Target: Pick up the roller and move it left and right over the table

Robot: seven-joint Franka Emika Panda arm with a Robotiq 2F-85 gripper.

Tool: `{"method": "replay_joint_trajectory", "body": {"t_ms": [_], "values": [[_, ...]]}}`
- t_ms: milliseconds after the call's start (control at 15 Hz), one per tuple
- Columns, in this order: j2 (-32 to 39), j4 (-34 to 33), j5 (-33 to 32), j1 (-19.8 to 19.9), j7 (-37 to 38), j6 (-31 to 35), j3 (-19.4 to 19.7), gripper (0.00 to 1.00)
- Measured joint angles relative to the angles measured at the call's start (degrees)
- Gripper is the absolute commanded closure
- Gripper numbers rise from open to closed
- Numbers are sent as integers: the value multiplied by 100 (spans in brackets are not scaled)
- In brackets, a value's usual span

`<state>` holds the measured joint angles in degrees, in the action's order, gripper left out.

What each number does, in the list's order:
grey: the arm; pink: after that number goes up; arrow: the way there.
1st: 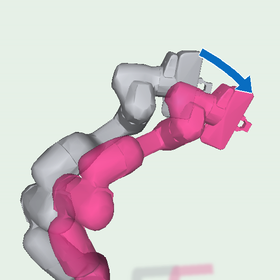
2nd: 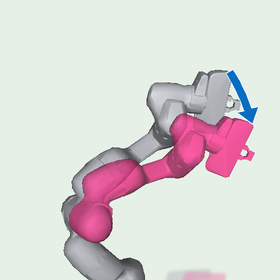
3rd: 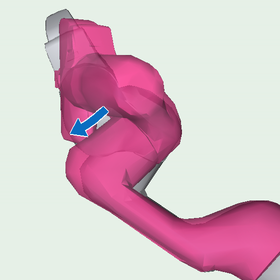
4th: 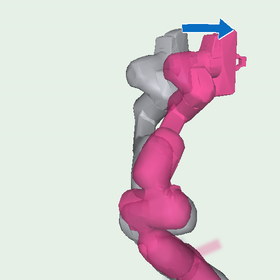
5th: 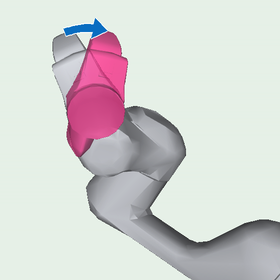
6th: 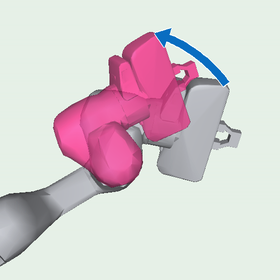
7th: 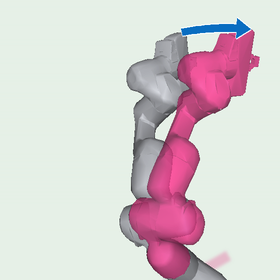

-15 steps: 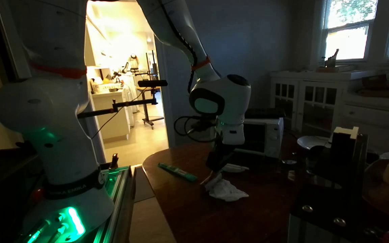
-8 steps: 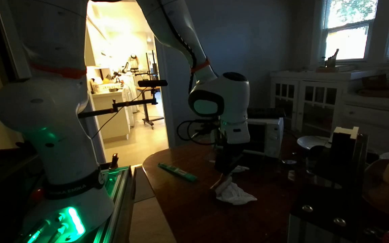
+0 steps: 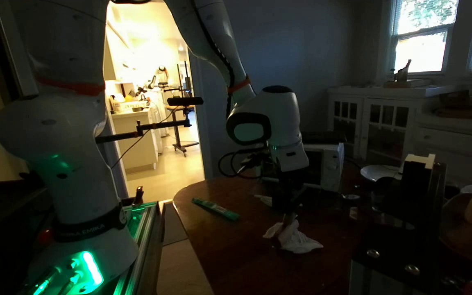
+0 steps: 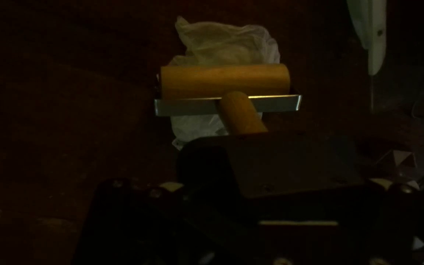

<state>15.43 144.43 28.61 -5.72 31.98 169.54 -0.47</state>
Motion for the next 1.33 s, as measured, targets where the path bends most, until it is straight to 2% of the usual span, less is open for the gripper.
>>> {"method": "replay_joint_trajectory", "body": {"t_ms": [267, 600, 1333], "values": [[191, 35, -540, -353, 384, 783, 543, 66], [425, 23, -584, -1004, 493, 1274, 1308, 66], [538, 24, -576, -2072, 507, 1404, 2528, 66]]}}
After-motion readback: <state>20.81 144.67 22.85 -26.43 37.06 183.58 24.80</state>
